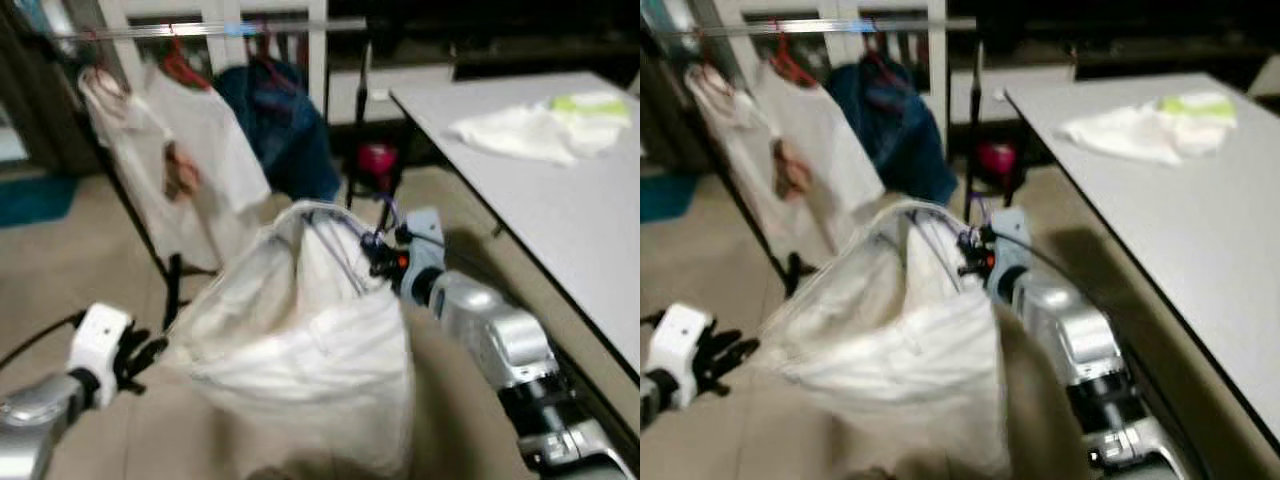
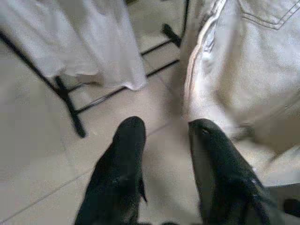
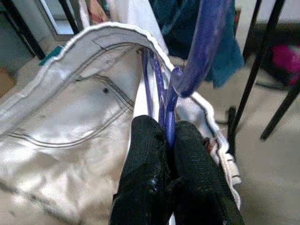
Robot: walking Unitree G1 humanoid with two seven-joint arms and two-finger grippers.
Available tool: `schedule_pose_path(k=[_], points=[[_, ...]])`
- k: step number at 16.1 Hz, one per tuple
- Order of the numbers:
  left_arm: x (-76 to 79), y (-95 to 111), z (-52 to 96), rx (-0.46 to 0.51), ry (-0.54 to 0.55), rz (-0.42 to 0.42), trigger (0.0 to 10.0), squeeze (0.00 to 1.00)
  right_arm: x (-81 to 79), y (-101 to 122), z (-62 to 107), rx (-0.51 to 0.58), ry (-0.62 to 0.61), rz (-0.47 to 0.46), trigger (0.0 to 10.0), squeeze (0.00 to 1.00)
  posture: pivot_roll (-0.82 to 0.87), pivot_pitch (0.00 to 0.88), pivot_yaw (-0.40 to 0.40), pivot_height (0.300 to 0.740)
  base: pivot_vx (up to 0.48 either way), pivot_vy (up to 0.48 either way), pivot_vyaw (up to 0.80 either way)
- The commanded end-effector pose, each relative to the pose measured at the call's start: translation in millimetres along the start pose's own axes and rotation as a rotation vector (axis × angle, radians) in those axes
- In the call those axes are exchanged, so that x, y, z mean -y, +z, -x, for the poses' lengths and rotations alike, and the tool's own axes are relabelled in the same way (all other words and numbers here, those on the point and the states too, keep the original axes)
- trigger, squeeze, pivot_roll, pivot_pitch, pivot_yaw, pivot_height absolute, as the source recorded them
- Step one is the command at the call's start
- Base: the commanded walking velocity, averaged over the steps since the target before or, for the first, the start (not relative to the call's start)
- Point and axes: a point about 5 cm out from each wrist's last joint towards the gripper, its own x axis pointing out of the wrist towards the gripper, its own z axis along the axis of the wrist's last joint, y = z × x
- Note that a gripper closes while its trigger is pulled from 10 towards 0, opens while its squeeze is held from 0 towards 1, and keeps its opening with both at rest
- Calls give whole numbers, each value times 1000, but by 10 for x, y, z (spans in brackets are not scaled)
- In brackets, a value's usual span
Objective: Hang hanger
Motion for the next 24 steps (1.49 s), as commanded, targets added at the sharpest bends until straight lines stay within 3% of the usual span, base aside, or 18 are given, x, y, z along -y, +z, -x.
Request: schedule_pose_path(k=[1,5,10,24], points=[[-21,64,27,32,-4,-4,10000,1000,149,208,23,93,-66,53,10000,0,-26,0,28,740,0,0,800],[98,213,-95,95,-36,-20,10000,1000,187,221,19,126,-72,18,10000,0,-29,0,25,740,0,0,800],[148,580,-199,287,28,-11,10000,1000,178,245,17,174,-86,43,10000,0,-31,0,16,740,0,0,800],[148,580,-199,287,28,-11,10000,1000,178,245,17,174,-86,43,10000,0,-31,0,16,740,0,0,800]])
